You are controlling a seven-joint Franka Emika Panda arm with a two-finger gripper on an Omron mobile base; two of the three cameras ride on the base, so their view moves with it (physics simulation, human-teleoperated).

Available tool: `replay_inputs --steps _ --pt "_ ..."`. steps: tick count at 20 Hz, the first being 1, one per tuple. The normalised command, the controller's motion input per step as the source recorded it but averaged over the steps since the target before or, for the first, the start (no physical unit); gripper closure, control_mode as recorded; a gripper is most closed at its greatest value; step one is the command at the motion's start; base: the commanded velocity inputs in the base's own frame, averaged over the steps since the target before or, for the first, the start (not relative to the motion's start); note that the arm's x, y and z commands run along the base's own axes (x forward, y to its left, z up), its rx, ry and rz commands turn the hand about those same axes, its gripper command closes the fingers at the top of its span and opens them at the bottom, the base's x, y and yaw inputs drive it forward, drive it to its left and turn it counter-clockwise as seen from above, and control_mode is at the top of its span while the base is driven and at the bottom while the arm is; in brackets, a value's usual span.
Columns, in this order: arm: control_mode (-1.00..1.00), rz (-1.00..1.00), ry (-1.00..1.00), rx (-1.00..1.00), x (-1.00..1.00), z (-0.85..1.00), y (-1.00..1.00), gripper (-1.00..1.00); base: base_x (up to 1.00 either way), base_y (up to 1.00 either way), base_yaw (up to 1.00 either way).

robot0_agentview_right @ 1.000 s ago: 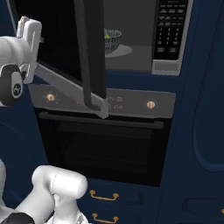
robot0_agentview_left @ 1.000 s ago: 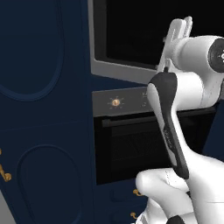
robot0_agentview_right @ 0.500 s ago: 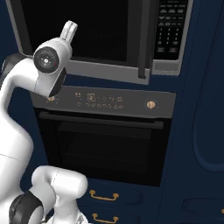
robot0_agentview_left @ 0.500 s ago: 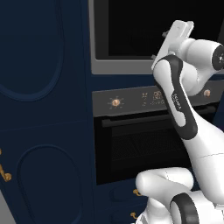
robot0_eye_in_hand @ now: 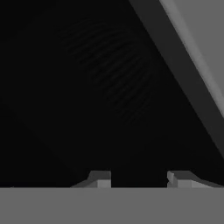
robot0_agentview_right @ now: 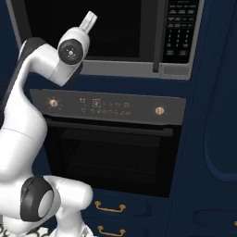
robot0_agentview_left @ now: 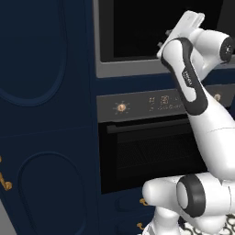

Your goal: Pick the broccoli from the sink and place it in the bowl. Then pick the bowl and place it in the microwave. Then close the microwave door and press the start button.

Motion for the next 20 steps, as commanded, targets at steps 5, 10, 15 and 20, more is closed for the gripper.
replay_inputs --steps 5,10,15,20 --pt "-1.0 0.08 -0.01 0.02 -0.31 0.0 -0.29 -1.0 0.0 0.0 0.0" --pt "-1.0 0.09 -0.17 0.07 -1.0 -0.07 -0.98 -1.0 0.0 0.0 0.0" --pt "-1.0 0.05 -0.07 0.09 -0.98 -0.06 -1.0 -1.0 0.0 0.0 0.0" --pt "-1.0 0.03 0.0 0.05 -0.57 -0.24 -1.0 -1.0 0.0 0.0 0.0"
